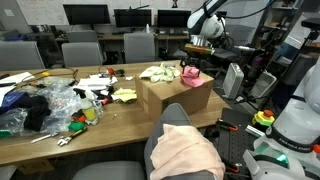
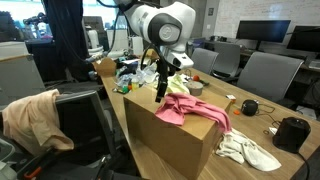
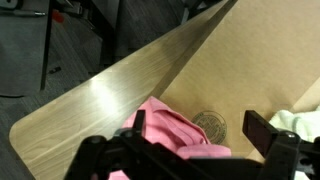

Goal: Put the peach and pink shirts and the green towel on the backrest of the chair respectively

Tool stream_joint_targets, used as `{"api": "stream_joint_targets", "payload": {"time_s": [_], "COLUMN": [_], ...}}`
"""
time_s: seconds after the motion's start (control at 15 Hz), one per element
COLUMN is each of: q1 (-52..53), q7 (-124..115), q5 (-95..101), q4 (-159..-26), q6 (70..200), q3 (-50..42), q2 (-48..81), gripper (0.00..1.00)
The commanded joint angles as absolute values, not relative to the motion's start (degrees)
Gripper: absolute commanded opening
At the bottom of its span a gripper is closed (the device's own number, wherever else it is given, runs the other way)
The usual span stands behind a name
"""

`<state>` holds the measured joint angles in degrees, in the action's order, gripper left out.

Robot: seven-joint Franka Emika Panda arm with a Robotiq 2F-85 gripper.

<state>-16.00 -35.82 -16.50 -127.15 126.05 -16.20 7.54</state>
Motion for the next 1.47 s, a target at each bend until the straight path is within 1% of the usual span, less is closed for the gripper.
{"api": "stream_joint_targets", "payload": {"time_s": [0.0, 0.47, 0.8, 1.2, 1.27, 1.33, 1.4], "q1": [-15.8, -14.0, -13.6, -13.0, -13.0, -12.9, -12.9], "q7": [-37.1, -50.0, -56.1, -58.7, -58.6, -58.5, -58.4], "q5": [-17.1, -3.9, 2.8, 6.0, 6.0, 5.9, 5.6], "q4": [-127.6, -129.3, -129.8, -130.2, -130.2, -130.2, -130.3], "q6": [130.3, 141.3, 142.5, 143.2, 143.3, 143.3, 143.4], "q3": [-16.8, -17.8, -17.7, -17.3, -17.2, -17.1, -17.0], "q2": [7.5, 8.0, 7.3, 5.9, 5.8, 5.7, 5.8], "gripper": [1.0, 1.0, 1.0, 1.0, 0.98, 0.84, 0.89]}}
